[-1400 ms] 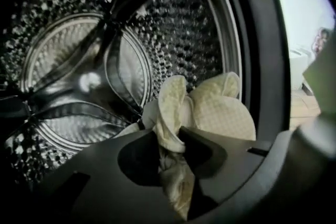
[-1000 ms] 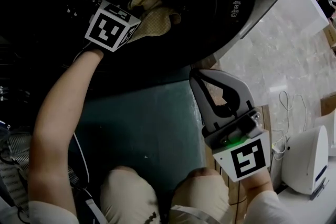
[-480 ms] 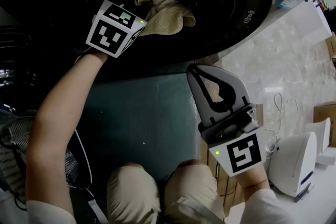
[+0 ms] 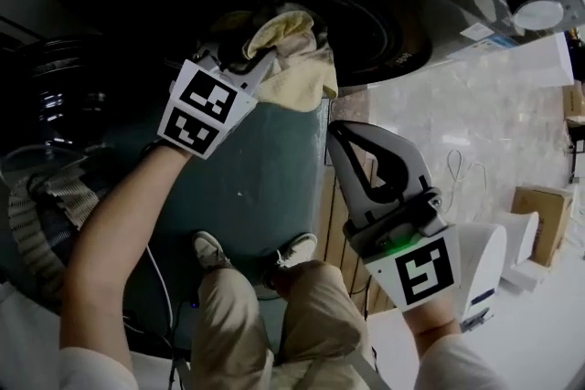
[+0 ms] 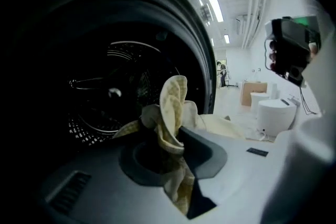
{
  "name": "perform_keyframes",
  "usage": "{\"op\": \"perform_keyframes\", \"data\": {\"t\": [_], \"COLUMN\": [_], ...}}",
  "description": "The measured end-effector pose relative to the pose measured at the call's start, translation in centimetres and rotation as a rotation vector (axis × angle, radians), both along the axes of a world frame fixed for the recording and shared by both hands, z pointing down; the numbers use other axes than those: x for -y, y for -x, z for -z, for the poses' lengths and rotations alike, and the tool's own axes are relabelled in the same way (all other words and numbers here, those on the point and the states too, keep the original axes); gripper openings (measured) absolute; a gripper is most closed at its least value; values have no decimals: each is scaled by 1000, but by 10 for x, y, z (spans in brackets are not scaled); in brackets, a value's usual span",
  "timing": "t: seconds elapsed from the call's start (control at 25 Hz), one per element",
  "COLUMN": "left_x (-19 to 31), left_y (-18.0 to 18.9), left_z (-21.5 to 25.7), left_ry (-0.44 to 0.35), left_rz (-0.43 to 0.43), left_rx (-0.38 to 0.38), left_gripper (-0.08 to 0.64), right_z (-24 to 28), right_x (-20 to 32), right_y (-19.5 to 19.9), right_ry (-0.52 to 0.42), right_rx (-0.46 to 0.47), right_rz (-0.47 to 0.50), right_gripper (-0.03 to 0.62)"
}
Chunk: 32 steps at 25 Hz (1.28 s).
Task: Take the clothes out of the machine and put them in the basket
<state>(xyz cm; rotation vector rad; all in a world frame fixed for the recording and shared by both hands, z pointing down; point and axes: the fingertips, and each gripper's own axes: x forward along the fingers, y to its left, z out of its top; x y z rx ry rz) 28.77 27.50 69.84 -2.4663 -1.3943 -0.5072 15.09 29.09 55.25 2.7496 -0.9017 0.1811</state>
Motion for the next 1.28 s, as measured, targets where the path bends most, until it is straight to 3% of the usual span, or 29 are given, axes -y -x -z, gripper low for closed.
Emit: {"op": "perform_keyframes", "data": {"t": [0.24, 0.48, 0.72, 1.04, 1.16, 1.28], "left_x": [15, 46, 77, 213, 279, 355], "left_y": [38, 63, 100, 170, 201, 240], "left_z": [68, 137, 218, 351, 385, 407], "left_ry": [32, 32, 37, 154, 155, 174], "left_rz": [29, 138, 239, 655, 798, 998], "left_rx": [57, 102, 97, -7, -58, -104], "left_gripper": [91, 91, 92, 92, 92, 92], "right_z": [77, 154, 226, 322, 345, 373], "right_x": [9, -1, -10, 88, 135, 192], "right_y": [3, 11, 15, 51, 61, 60], "right_ry": [-39, -82, -98, -95, -70, -42], "right_rx": [69, 147, 153, 194, 217, 194], "right_rz": [11, 20, 4, 301, 386, 499], "right_gripper": [11, 11, 11, 11, 11, 11]}}
